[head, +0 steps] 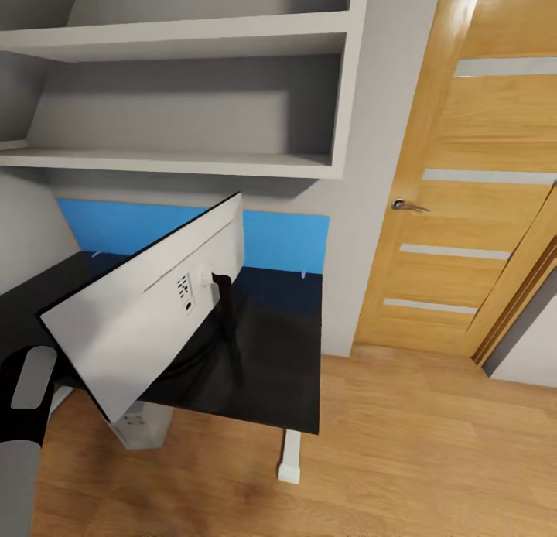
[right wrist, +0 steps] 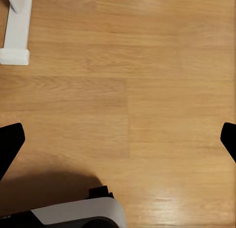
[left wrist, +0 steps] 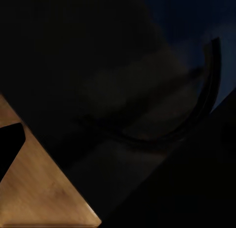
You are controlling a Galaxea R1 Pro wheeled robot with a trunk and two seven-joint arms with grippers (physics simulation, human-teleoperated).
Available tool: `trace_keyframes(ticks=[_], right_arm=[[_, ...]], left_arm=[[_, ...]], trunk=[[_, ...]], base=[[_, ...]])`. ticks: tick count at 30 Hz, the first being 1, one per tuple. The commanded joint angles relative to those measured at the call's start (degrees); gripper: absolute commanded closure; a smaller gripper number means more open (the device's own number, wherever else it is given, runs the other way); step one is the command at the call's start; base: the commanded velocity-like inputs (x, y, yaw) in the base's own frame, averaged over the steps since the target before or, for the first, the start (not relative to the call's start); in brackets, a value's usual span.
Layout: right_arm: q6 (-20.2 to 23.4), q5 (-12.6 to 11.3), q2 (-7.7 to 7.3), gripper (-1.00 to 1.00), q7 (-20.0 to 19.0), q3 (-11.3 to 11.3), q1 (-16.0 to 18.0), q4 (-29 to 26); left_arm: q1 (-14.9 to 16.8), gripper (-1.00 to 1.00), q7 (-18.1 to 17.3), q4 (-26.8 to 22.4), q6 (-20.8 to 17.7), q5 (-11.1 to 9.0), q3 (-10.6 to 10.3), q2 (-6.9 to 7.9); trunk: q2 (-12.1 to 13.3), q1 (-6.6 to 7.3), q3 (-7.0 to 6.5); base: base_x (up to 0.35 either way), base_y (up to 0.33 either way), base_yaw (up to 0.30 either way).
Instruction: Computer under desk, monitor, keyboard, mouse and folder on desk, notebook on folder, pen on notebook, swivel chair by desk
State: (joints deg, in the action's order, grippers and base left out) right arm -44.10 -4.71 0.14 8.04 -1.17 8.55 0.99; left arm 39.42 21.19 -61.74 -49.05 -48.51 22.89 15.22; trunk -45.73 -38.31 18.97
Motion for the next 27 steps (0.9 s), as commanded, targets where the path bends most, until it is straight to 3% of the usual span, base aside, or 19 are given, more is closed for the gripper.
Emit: trace_keyframes(ticks=[1, 8, 27], right_arm=[[-0.3, -0.4, 0.00, -1.00, -0.2, -0.1, 0.1, 0.1], [-0.4, -0.4, 0.11, -1.00, -0.3, -0.1, 0.1, 0.1], [-0.3, -0.4, 0.39, -1.00, -0.3, -0.1, 0.1, 0.2]], left_arm=[[0.0, -1.00, 0.5, 0.0, -0.2, -0.6, 0.0, 0.00], [0.0, -1.00, 0.5, 0.0, -0.2, -0.6, 0.0, -0.01], [0.0, -1.00, 0.5, 1.6, -0.2, -0.7, 0.0, -0.02]], trunk=[[-0.1, 0.00, 0.07], [-0.1, 0.00, -0.03], [-0.1, 0.00, -1.08]], base=[[-0.040, -0.011, 0.000], [-0.011, -0.003, -0.034], [0.000, 0.000, -0.144]])
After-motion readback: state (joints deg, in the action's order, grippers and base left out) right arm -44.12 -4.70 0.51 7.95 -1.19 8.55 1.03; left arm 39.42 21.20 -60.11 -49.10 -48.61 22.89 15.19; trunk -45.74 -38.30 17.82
